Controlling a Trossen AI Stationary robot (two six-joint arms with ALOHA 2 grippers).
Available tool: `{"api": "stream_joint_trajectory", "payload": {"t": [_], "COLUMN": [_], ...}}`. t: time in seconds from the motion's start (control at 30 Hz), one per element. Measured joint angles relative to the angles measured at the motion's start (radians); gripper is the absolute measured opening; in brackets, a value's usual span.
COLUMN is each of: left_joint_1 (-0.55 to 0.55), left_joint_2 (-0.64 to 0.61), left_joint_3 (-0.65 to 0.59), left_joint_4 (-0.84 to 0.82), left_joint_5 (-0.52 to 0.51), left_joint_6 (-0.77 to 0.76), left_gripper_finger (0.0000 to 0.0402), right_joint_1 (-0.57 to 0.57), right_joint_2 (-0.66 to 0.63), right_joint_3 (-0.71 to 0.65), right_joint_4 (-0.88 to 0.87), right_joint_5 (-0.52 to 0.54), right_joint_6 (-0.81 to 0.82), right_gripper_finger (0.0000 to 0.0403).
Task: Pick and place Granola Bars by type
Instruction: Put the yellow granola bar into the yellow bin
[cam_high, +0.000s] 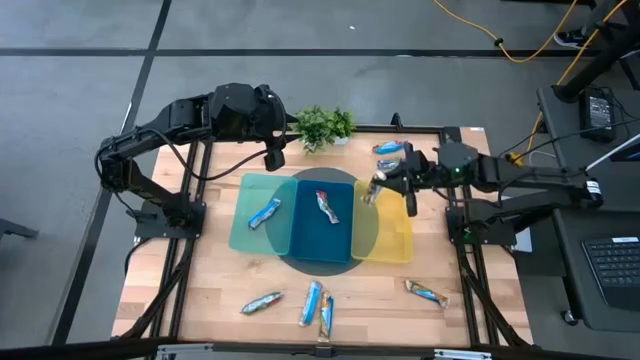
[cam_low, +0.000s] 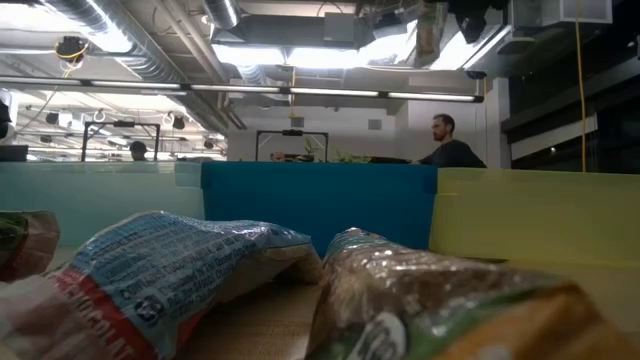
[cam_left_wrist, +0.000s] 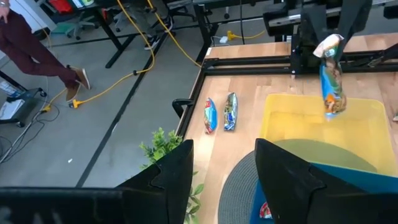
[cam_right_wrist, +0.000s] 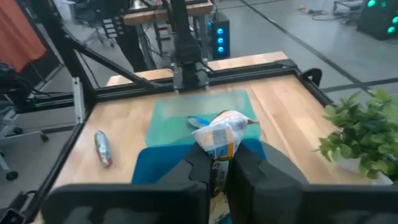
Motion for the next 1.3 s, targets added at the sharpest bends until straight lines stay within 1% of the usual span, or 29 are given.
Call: {"api": "stream_joint_trajectory", "payload": {"t": [0.1, 0.17, 0.23, 0.37, 0.57, 0.7, 0.83, 1.0, 1.13, 1.3], "left_joint_1": [0.000, 0.000, 0.000, 0.000, 0.000, 0.000, 0.000, 0.000, 0.000, 0.000], "left_joint_2": [0.000, 0.000, 0.000, 0.000, 0.000, 0.000, 0.000, 0.000, 0.000, 0.000], "left_joint_3": [0.000, 0.000, 0.000, 0.000, 0.000, 0.000, 0.000, 0.000, 0.000, 0.000], "left_joint_4": [0.000, 0.000, 0.000, 0.000, 0.000, 0.000, 0.000, 0.000, 0.000, 0.000], "left_joint_5": [0.000, 0.000, 0.001, 0.000, 0.000, 0.001, 0.000, 0.001, 0.001, 0.001], "left_joint_6": [0.000, 0.000, -0.002, -0.003, -0.003, -0.004, -0.010, -0.017, -0.019, -0.019], "left_gripper_finger": [0.0163, 0.0161, 0.0160, 0.0161, 0.0159, 0.0157, 0.0159, 0.0159, 0.0159, 0.0159], "right_joint_1": [0.017, 0.033, 0.050, 0.075, 0.098, 0.105, 0.109, 0.109, 0.109, 0.109], "right_joint_2": [-0.032, -0.046, -0.061, -0.098, -0.155, -0.186, -0.207, -0.221, -0.222, -0.222], "right_joint_3": [-0.023, -0.046, -0.085, -0.188, -0.349, -0.439, -0.520, -0.600, -0.649, -0.713], "right_joint_4": [0.005, 0.007, 0.005, 0.028, 0.184, 0.281, 0.355, 0.450, 0.513, 0.545], "right_joint_5": [0.001, 0.009, 0.024, 0.054, 0.101, 0.122, 0.140, 0.140, 0.139, 0.140], "right_joint_6": [0.002, 0.001, -0.001, 0.022, 0.080, 0.082, 0.110, 0.134, 0.141, 0.173], "right_gripper_finger": [0.0036, 0.0033, 0.0025, 0.0024, 0.0036, 0.0023, 0.0023, 0.0033, 0.0023, 0.0022]}}
